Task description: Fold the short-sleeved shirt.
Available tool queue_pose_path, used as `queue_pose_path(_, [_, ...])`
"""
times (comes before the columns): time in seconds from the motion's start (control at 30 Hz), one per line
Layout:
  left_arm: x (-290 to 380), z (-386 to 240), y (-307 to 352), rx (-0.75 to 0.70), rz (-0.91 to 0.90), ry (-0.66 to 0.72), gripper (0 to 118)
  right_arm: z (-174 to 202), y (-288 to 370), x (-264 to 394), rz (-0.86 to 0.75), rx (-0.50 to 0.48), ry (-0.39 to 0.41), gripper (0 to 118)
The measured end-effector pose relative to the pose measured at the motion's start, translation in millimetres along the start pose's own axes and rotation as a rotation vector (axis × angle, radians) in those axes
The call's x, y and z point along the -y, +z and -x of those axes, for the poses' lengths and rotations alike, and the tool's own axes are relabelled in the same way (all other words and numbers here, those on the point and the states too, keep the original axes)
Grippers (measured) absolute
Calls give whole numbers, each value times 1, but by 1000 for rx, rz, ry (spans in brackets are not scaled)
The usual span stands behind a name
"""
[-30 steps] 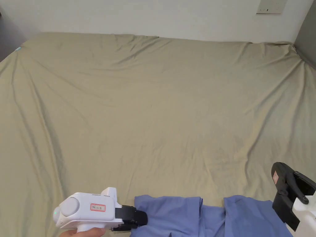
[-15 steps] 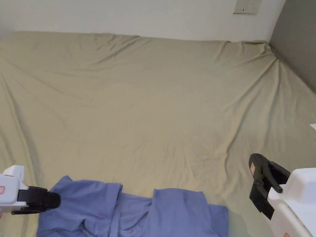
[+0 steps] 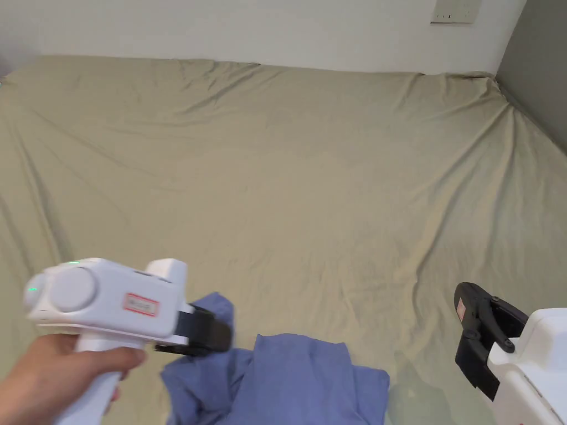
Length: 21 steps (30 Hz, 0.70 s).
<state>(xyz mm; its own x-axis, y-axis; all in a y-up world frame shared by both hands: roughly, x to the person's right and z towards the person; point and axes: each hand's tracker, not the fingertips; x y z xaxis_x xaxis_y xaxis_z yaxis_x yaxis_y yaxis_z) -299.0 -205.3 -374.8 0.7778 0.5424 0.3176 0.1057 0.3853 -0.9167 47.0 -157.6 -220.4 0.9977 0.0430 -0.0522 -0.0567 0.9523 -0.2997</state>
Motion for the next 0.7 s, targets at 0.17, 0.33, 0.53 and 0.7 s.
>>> queue_pose_path(0.17, [-7,-47,-99,52,75,-41,6,-8,1,4,13,17,-13,0])
queue_pose_path(0.33, [6,-63,-175,30,153,-65,6,-16,4,4,22,39,-13,0])
queue_pose_path(0.53, [18,-45,-164,87,120,27,34,-26,6,3,22,58,-21,0])
queue_pose_path(0.7, [24,-34,-74,47,-310,-84,76,-29,6,5,23,62,-35,0])
